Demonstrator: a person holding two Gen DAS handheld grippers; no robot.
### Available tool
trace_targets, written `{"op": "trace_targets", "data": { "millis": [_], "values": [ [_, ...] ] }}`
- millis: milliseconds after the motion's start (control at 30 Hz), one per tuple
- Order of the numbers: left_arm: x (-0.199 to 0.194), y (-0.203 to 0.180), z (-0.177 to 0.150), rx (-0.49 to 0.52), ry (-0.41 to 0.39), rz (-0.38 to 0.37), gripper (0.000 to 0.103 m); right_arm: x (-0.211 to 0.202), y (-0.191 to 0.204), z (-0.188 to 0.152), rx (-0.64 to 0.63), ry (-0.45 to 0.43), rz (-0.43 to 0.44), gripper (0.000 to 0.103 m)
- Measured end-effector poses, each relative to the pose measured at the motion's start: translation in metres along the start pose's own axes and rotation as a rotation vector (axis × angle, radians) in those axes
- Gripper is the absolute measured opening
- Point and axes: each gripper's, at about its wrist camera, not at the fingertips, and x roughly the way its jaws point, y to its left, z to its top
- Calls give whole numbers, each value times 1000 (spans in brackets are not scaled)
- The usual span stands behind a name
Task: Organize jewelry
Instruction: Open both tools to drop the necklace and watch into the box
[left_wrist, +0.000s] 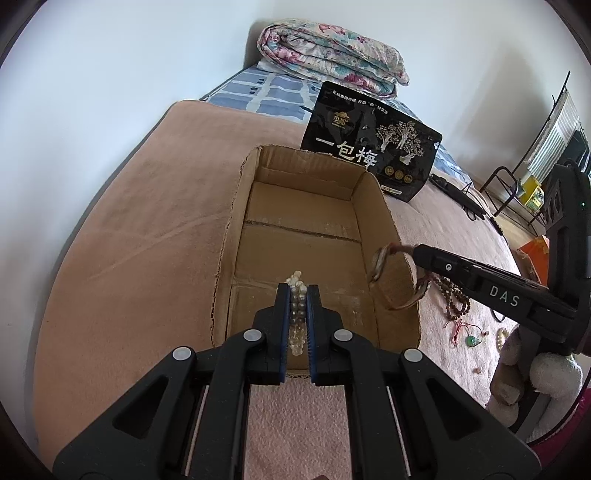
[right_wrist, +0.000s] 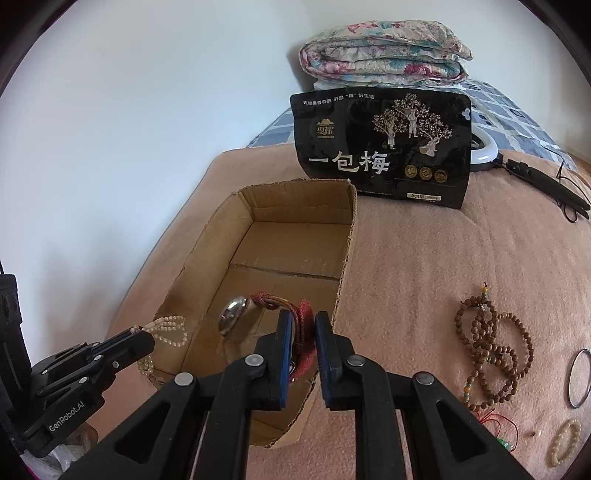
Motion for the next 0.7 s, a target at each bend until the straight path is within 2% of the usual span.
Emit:
{"op": "trace_targets", "data": {
  "millis": [33, 67, 133, 400, 700],
  "values": [
    [0, 1, 1, -4, 3, 2, 8, -1, -1, 1, 2, -8, 0, 39],
    [1, 2, 1, -9, 9, 2, 22, -3, -2, 1, 3, -14, 1, 42],
    [-3, 4, 1, -23, -7, 4, 39, -8, -3, 2, 5, -30, 0, 42],
    [-11, 0, 3, -23, -29, 3, 39, -23, -5, 4, -5, -60, -17, 43],
    [-21, -10, 4, -4, -51, 2, 39, -41, -19, 0, -11, -84, -59, 52]
  ]
}}
